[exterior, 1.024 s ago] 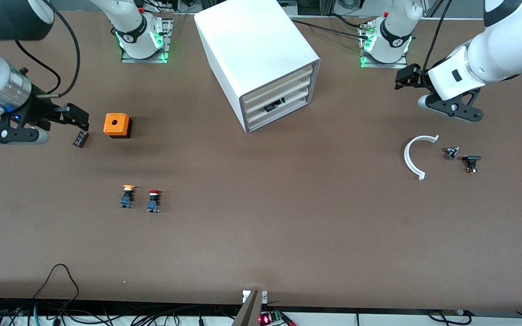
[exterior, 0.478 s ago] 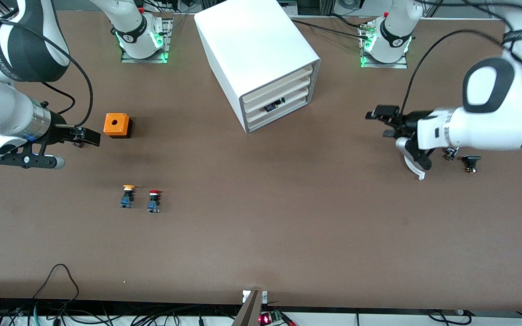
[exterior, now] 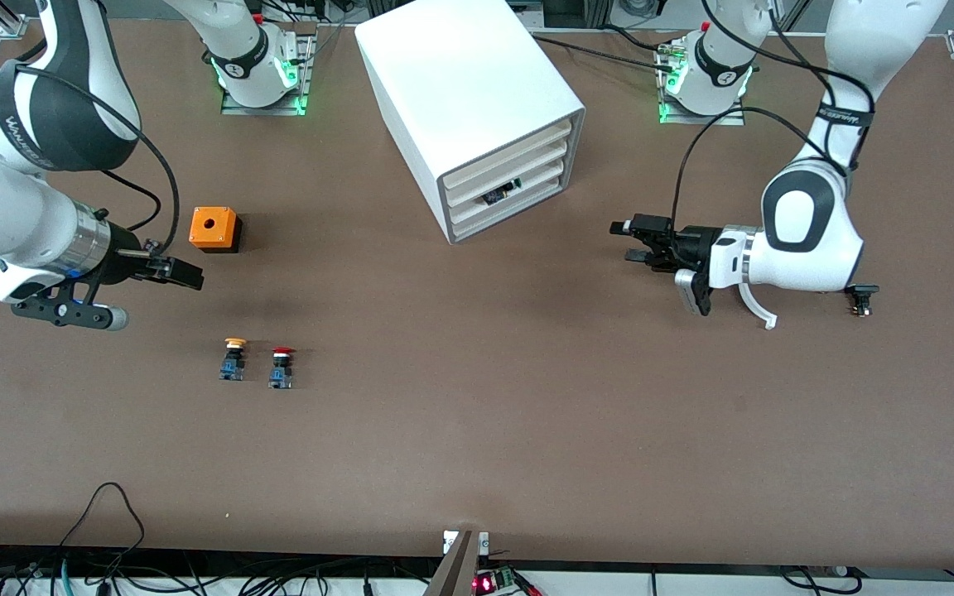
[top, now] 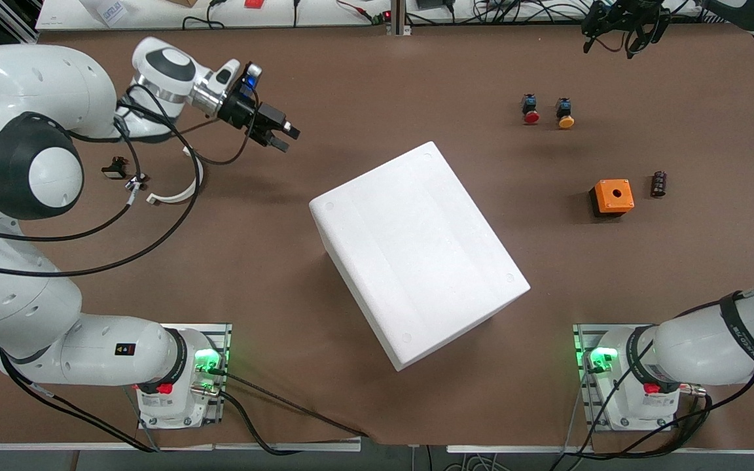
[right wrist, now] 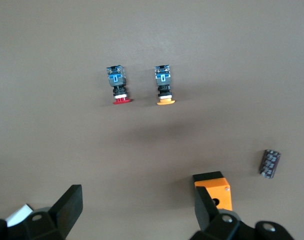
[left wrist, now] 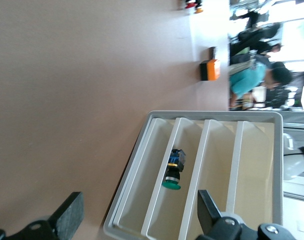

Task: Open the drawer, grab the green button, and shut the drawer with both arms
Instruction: 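Grasp the white drawer handle with the left gripper, then pull the drawer open with the left gripper while the right gripper approaches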

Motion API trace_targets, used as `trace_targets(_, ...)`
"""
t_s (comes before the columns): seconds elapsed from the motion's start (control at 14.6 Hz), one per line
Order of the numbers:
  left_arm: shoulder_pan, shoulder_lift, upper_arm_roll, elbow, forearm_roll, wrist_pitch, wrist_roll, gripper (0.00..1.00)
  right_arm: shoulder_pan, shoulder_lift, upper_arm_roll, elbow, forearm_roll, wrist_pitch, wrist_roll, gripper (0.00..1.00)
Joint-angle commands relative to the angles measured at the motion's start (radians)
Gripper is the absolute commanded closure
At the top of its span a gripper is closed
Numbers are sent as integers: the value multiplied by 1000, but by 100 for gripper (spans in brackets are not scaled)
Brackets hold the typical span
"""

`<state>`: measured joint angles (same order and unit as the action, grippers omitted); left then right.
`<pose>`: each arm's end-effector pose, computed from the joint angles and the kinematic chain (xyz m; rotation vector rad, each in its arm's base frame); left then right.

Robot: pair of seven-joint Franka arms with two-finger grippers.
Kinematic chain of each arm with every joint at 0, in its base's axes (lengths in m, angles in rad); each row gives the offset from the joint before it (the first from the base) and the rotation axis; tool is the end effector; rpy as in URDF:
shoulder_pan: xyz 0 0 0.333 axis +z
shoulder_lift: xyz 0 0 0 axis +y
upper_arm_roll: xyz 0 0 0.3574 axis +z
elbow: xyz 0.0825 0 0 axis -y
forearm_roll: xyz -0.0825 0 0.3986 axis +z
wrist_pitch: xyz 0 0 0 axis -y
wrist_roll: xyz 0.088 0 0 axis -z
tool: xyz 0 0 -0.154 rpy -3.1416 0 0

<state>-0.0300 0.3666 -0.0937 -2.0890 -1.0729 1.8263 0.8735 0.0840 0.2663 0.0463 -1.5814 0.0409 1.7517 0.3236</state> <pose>0.5361 -0.1783 0.2512 2.0245 -0.3530 -0.2094 0.6465 0.0876 0.4651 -3.0920 0.3159 0.1633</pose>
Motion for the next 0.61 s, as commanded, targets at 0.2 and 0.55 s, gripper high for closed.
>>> trace_targets(0.2,-27,57,-63,-140,-275,30,250,0,85,69,6,99,13,2,233,0)
trace_targets(0.55,-27,64,-119,-197,-292,-1,286,13,158,137,6,193,11,2,418,1)
